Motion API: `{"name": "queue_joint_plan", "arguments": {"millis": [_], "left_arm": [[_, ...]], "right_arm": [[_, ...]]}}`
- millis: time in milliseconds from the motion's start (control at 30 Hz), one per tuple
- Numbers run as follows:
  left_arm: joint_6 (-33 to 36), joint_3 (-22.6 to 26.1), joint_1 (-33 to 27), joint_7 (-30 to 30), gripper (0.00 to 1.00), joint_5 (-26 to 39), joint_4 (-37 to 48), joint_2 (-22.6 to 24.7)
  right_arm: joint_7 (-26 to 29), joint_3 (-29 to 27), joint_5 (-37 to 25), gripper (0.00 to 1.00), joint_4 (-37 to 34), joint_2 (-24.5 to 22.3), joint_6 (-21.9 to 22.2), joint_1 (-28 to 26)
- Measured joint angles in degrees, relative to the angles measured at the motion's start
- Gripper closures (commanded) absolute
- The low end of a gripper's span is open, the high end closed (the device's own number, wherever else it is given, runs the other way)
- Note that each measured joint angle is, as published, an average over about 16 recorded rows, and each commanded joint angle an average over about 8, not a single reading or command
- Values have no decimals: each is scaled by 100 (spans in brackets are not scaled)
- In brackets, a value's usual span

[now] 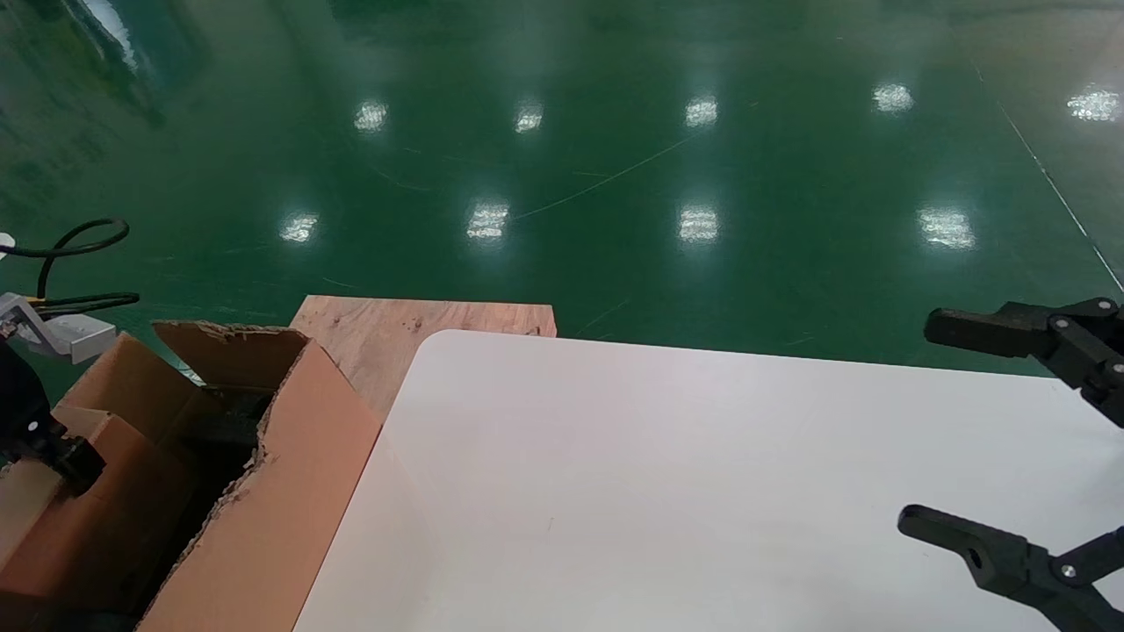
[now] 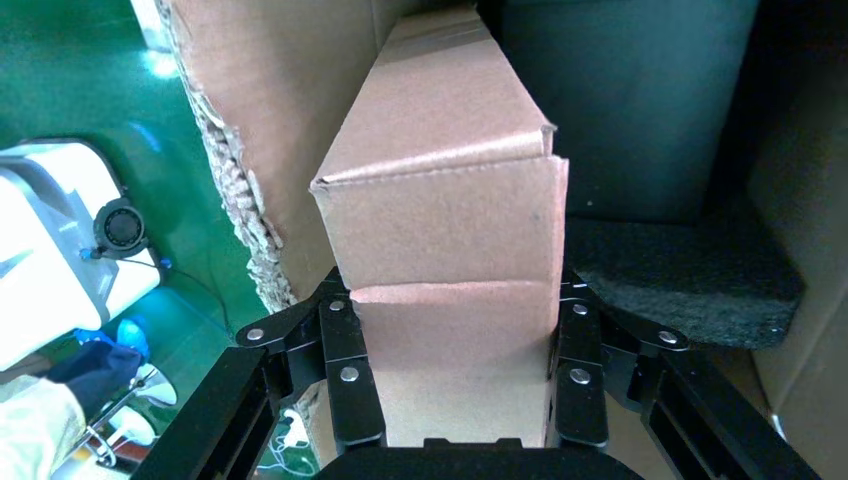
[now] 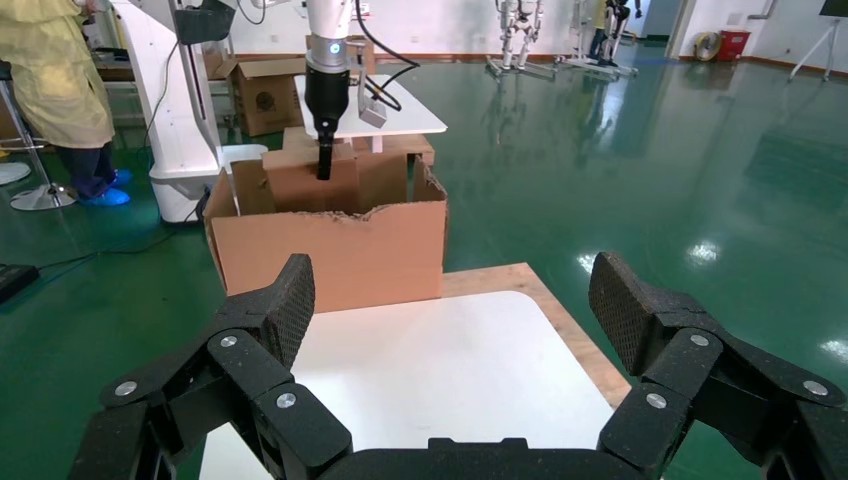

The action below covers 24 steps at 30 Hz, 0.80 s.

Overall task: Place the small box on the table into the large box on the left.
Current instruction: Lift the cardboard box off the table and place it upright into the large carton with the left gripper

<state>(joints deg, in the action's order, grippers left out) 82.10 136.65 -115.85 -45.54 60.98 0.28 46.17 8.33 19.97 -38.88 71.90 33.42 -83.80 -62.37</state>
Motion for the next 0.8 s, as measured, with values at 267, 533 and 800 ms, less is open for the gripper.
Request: {"name": "queue_joint_plan", "arguments": {"millis": [267, 533, 800], "left_arm": [[-43, 6, 84, -21, 100, 9, -23, -40], [18, -15, 93, -21, 100, -21, -41, -71], [201, -21, 55, -42, 100, -29, -33, -136]], "right_arm": [[0, 0, 0, 0, 0, 0, 0, 0], [0, 1, 0, 0, 0, 0, 0, 0], [-1, 1, 1, 0, 0, 0, 0, 0]]}}
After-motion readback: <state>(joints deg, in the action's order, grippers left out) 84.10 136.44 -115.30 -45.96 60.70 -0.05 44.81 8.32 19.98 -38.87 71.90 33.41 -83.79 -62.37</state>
